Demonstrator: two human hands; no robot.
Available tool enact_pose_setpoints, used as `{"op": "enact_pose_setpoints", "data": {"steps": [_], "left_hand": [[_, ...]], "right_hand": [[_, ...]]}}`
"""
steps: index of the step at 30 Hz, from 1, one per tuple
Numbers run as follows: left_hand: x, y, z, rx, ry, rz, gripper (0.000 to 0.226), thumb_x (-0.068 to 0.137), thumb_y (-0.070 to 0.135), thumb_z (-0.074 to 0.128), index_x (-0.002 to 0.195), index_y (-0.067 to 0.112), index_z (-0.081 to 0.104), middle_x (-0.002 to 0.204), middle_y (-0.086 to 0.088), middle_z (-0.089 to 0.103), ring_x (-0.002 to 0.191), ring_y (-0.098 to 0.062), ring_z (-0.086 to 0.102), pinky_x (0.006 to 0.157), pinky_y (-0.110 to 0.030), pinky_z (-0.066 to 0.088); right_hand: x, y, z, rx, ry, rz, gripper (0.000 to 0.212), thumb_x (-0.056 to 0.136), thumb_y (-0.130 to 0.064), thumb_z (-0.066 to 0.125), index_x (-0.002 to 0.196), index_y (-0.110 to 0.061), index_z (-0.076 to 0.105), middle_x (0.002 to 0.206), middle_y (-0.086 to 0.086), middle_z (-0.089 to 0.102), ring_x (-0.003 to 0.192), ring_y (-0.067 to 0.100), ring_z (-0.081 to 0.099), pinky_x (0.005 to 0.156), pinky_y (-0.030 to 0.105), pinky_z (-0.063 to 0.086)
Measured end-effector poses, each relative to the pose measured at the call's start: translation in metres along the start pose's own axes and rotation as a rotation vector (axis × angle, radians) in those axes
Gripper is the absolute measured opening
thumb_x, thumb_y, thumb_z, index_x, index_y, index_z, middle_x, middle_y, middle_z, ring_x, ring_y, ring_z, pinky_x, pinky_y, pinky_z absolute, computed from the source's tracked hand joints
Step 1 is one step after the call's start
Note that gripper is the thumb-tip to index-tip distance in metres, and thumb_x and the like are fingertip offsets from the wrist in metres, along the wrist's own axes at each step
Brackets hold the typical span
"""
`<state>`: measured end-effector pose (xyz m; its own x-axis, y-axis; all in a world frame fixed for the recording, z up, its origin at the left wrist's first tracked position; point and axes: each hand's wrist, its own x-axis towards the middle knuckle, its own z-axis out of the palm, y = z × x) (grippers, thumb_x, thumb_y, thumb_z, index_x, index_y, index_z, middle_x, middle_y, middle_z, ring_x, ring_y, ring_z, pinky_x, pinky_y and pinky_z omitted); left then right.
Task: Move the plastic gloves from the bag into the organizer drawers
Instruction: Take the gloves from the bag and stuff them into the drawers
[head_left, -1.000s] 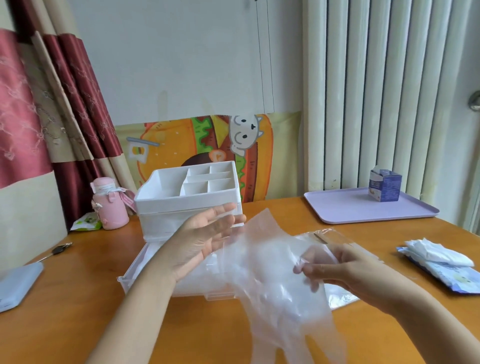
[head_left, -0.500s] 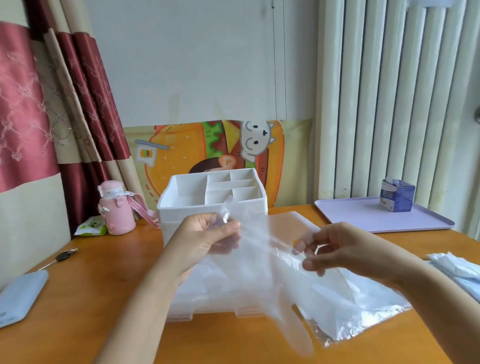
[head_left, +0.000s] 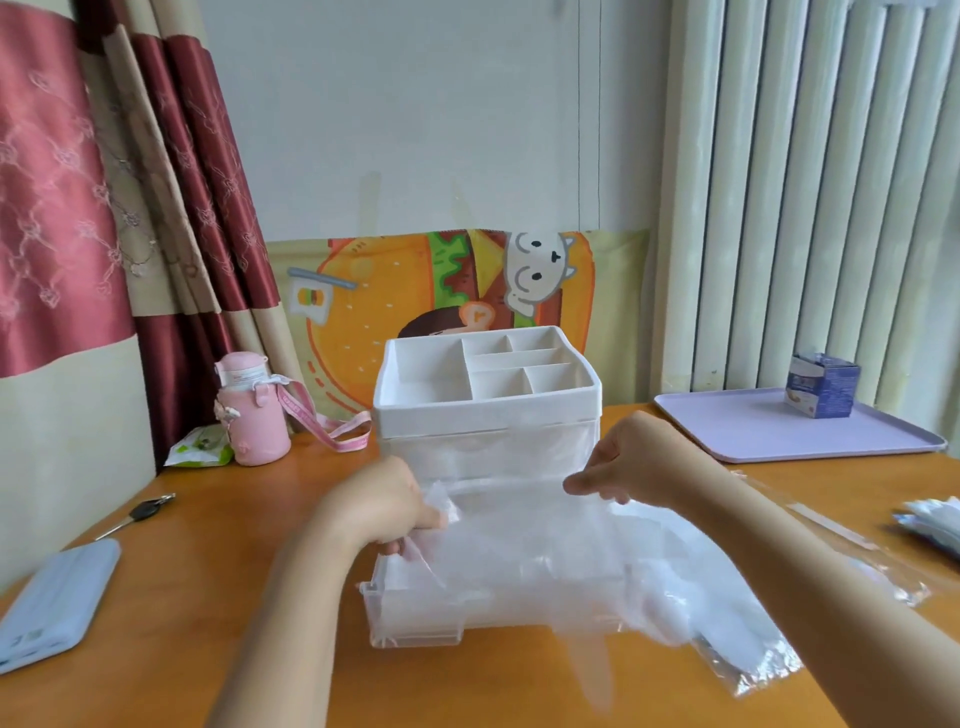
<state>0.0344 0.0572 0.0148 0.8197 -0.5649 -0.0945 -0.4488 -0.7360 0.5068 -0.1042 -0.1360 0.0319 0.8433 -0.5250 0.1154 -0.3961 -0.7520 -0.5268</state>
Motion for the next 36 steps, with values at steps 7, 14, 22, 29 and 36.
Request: {"op": "enact_pose_setpoints", "data": {"steps": [7, 14, 22, 29, 36], "left_hand": [[0.006, 0.005, 0.010, 0.011, 0.118, -0.078, 0.027, 0.081, 0.009, 0.066, 0.058, 0.008, 0.052, 0.045, -0.004, 0.053, 0.030, -0.012, 0.046, 0.036, -0.013, 0.031], [0.014, 0.001, 0.013, 0.121, 0.219, -0.098, 0.010, 0.079, 0.009, 0.070, 0.070, 0.004, 0.068, 0.072, -0.009, 0.070, 0.073, -0.023, 0.070, 0.065, -0.027, 0.057], [0.013, 0.004, 0.012, 0.157, 0.215, -0.169, 0.011, 0.084, 0.003, 0.059, 0.092, 0.007, 0.065, 0.087, -0.008, 0.069, 0.092, -0.022, 0.070, 0.055, -0.023, 0.049], [-0.020, 0.020, 0.001, 0.081, 0.311, 0.211, 0.014, 0.083, 0.018, 0.068, 0.069, 0.016, 0.069, 0.072, -0.011, 0.062, 0.069, -0.027, 0.059, 0.054, -0.027, 0.041], [-0.003, 0.026, 0.042, 0.290, -0.176, 0.110, 0.023, 0.096, 0.021, 0.049, 0.110, 0.010, 0.063, 0.092, -0.004, 0.058, 0.072, -0.016, 0.050, 0.054, -0.023, 0.035]], "right_hand": [[-0.038, -0.029, 0.048, -0.140, 0.330, -0.168, 0.011, 0.090, -0.030, 0.061, 0.089, -0.020, 0.065, 0.092, -0.005, 0.066, 0.088, 0.018, 0.061, 0.072, 0.029, 0.043], [-0.026, -0.031, 0.072, -0.178, -0.141, -0.173, 0.039, 0.101, -0.014, 0.033, 0.137, -0.008, 0.045, 0.143, 0.010, 0.045, 0.130, 0.025, 0.040, 0.103, 0.030, 0.033], [0.021, -0.023, 0.095, -0.422, -0.473, -0.143, 0.068, 0.100, -0.052, 0.025, 0.154, -0.016, 0.006, 0.160, 0.006, -0.006, 0.148, 0.024, -0.004, 0.118, 0.044, 0.004], [0.028, -0.025, 0.103, -0.441, -0.352, -0.194, 0.054, 0.099, -0.040, 0.042, 0.142, -0.008, 0.039, 0.151, 0.011, 0.033, 0.140, 0.029, 0.027, 0.112, 0.038, 0.027], [0.009, -0.031, 0.079, -0.272, -0.137, -0.214, 0.035, 0.096, -0.012, 0.044, 0.128, -0.011, 0.058, 0.130, 0.009, 0.057, 0.120, 0.024, 0.052, 0.096, 0.029, 0.043]]}}
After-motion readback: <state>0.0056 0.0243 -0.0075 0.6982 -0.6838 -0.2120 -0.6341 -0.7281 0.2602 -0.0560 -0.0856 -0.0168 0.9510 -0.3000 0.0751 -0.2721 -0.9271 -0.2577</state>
